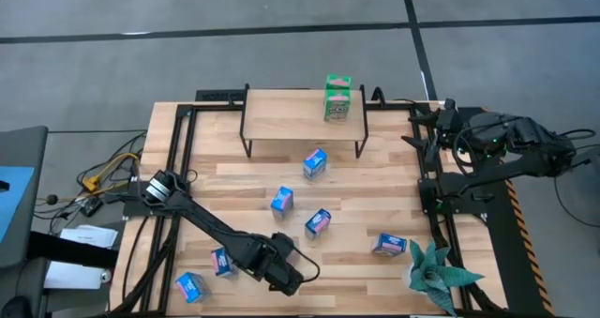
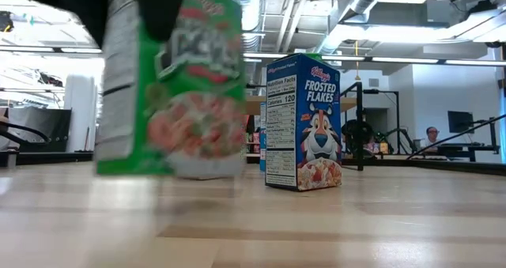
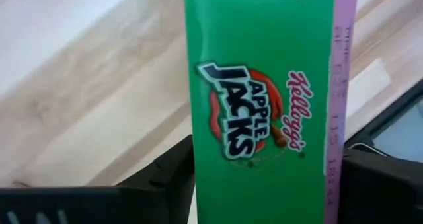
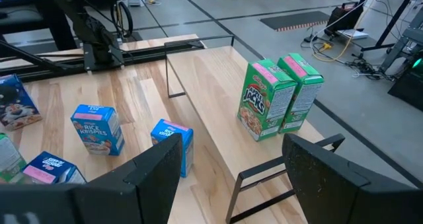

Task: Stack cereal on shelf
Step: Put the green cereal box aligned with the other green cereal boxes on the shelf

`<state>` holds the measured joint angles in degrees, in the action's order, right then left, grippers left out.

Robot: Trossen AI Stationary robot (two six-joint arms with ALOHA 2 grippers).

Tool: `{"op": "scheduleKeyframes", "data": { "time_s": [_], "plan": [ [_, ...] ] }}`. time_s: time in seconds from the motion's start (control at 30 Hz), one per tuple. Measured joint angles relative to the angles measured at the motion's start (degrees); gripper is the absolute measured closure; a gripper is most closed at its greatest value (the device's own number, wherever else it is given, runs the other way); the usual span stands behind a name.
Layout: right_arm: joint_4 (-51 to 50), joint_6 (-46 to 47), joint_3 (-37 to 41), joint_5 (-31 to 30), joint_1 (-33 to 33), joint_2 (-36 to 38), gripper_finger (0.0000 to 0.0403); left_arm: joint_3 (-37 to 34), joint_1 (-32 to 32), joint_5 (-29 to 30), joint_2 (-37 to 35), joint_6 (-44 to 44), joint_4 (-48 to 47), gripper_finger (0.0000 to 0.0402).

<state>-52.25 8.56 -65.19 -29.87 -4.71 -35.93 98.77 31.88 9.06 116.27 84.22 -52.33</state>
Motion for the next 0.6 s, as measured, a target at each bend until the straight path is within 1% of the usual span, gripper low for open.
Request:
{"op": "scheduleKeyframes", "data": {
  "time_s": [0.3, 0.6],
  "plan": [
    [0.0, 0.0, 0.0, -0.1, 0.0, 0.0, 0.0117, 10.0, -5.2, 1.5, 0.0, -14.5, -7.1, 0.0232],
    [0.0, 0.5, 0.0, -0.2, 0.0, 0.0, 0.0117, 22.0, -10.3, 1.8, -0.1, -26.1, -18.9, 0.0232]
  ]
}}
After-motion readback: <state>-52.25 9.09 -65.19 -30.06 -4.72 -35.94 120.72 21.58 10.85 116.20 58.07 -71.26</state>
